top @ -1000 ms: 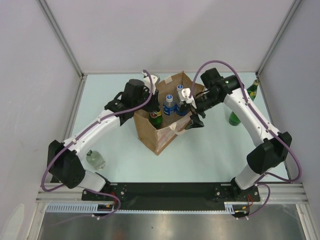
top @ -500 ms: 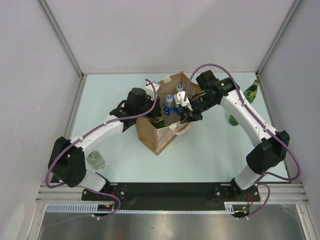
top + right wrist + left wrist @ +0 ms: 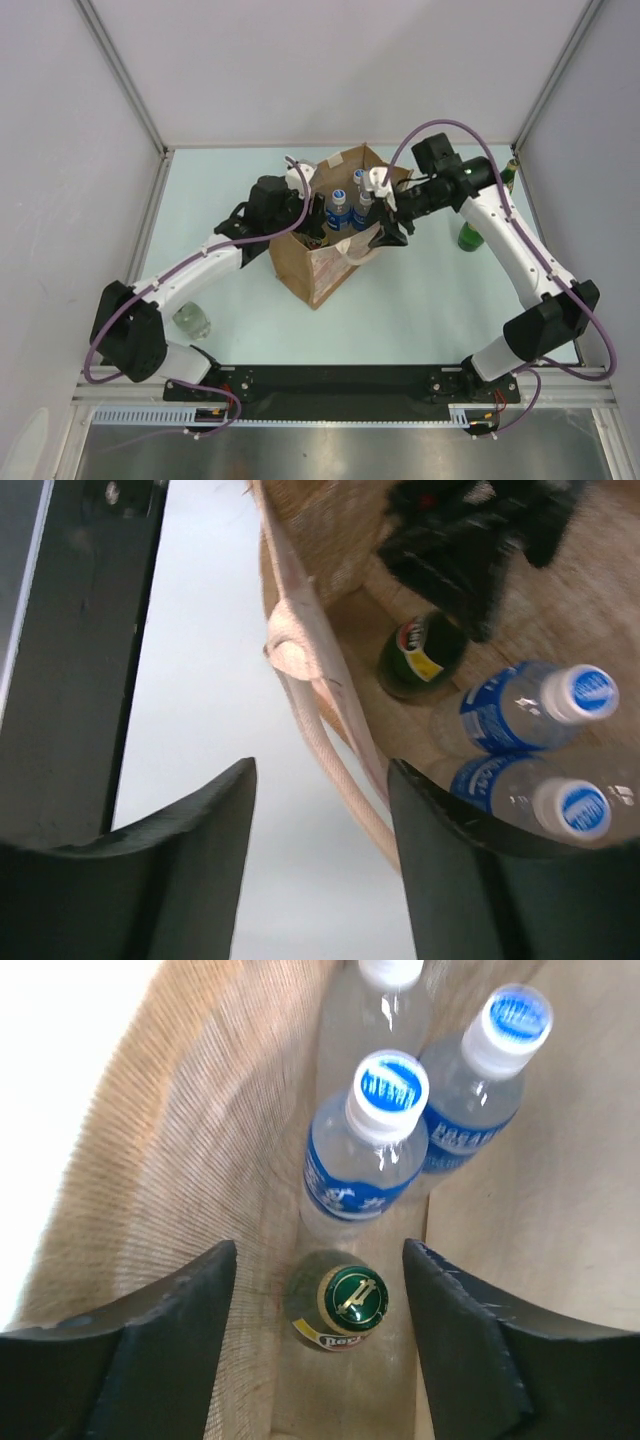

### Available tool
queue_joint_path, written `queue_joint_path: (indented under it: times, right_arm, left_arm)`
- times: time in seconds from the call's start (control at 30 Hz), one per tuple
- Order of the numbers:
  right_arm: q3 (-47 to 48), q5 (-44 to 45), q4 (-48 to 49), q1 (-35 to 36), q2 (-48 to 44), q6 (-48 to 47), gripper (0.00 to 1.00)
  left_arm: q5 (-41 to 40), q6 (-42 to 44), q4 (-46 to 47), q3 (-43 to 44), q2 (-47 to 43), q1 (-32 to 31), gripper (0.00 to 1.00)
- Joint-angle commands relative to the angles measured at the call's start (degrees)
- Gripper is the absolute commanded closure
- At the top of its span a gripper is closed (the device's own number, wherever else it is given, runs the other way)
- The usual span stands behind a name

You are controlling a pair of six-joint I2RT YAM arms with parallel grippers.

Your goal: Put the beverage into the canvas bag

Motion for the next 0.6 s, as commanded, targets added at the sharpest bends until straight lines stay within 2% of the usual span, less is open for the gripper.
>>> queue_joint_path:
  times: [0.0, 0.27, 0.37, 0.57]
  right_arm:
    - [4.4, -5.3, 5.5, -5.7, -3.6, 10.9, 0.37]
    - [2.9, -4.2, 16.5, -18.1, -6.9, 29.4, 0.32]
    - [0.8, 0.1, 19.1, -22.2, -8.2, 35.2, 0.29]
    - [-4.4, 8.1, 23.0, -31.1, -11.6, 43.0, 0.27]
  left_arm:
    - [-2.6, -0.4, 1.9, 4.3, -5.4, 0.0, 0.24]
    - [-3.1, -0.4, -1.4, 8.0, -10.2, 0.1, 0.09]
    - [-5.5, -1.3, -2.8, 8.7, -12.6, 0.0, 0.03]
    - [-9.1, -3.9, -7.2, 9.4, -17.7, 0.1, 0.0]
